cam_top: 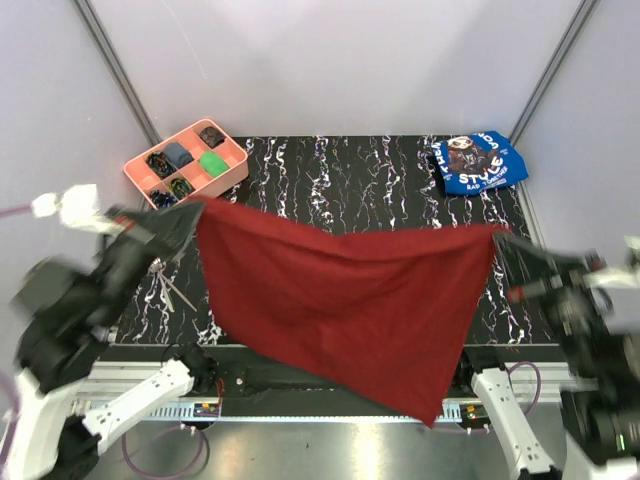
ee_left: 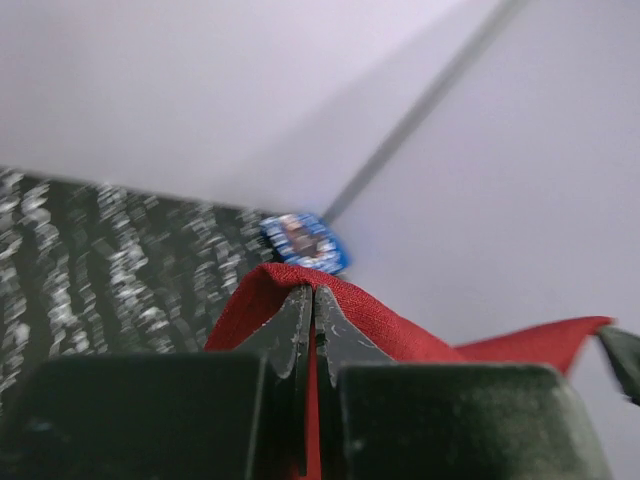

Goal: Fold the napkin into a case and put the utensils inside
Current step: Fold and flatten the napkin at the center of the board.

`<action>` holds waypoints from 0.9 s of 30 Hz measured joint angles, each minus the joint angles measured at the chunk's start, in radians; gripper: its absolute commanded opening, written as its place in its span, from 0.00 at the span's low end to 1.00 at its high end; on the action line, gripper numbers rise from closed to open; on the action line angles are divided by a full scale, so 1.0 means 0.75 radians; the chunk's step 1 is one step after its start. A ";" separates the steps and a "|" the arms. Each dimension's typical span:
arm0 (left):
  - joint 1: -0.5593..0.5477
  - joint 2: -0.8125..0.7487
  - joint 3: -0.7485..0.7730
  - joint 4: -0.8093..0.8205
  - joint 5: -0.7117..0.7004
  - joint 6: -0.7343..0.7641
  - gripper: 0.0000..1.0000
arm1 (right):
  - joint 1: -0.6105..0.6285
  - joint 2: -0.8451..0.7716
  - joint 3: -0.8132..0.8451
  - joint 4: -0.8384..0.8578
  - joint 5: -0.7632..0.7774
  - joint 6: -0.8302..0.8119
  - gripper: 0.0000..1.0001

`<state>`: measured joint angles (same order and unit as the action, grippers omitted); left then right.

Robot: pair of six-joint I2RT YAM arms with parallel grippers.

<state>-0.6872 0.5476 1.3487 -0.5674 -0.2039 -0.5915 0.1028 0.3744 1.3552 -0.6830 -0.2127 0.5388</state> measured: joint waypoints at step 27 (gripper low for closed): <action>0.606 1.562 0.026 0.249 0.174 -0.091 0.00 | -0.069 1.789 -0.018 0.612 -0.047 -0.243 0.00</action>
<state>-0.2325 1.7187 1.3682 -0.3809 -0.0734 -0.6594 0.0513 1.7164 1.3415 -0.2237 -0.2481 0.3565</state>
